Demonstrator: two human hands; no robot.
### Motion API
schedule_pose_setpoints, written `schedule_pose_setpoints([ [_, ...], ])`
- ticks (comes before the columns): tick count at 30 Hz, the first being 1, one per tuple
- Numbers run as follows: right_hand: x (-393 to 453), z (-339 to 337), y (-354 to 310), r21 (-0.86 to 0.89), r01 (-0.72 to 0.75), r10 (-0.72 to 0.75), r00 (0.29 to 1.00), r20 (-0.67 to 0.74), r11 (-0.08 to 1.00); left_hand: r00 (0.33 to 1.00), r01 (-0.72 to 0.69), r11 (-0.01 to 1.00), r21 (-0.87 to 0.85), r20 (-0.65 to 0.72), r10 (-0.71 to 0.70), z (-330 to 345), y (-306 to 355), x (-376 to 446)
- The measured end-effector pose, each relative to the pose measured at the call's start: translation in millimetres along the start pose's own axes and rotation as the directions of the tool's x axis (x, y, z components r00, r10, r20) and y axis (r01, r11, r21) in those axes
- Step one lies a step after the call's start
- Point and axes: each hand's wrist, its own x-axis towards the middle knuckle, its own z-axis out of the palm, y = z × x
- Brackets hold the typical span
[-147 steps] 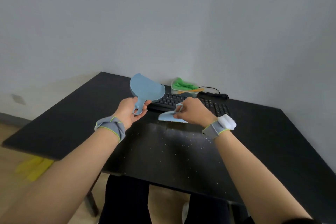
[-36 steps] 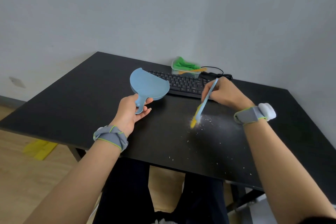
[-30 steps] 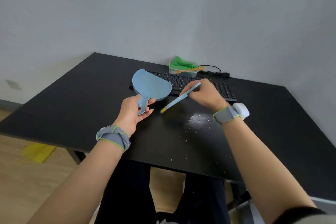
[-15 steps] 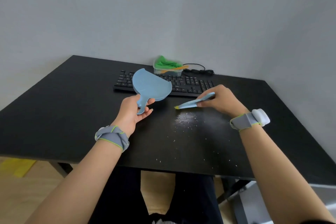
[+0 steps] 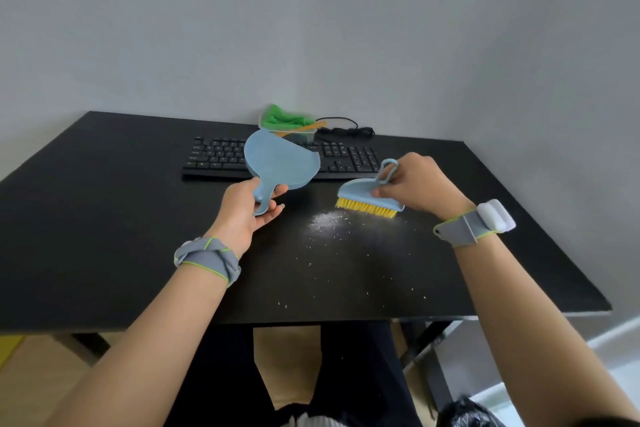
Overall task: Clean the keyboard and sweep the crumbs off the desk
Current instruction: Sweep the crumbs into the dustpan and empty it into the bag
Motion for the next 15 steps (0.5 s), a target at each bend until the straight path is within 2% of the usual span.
schedule_pose_setpoints([
  [4,-0.1,-5.0,8.9,-0.021,-0.085,0.080,0.981,-0.179,0.996,1.000,0.027,1.000,-0.007,0.012,-0.027,2.9,-0.5,1.2],
  [6,-6.7,3.7,10.6,-0.053,-0.132,0.122,0.980,-0.155,0.990,0.999,0.033,0.999,-0.008,0.028,-0.032,2.8,-1.7,0.3],
  [10,-24.5,13.8,-0.9,-0.052,-0.090,0.086,0.995,-0.058,0.995,0.997,0.052,0.999,-0.001,0.062,-0.052,-0.9,-5.4,1.1],
  [13,-27.8,1.9,3.5,-0.041,-0.120,0.113,0.981,-0.157,0.992,0.995,0.069,0.998,0.007,0.077,-0.070,-2.1,-5.6,3.3],
  [15,-31.9,-3.6,11.8,-0.056,-0.211,0.193,0.954,-0.231,0.976,0.992,0.079,0.997,0.011,0.095,-0.080,-2.6,-5.0,4.0],
])
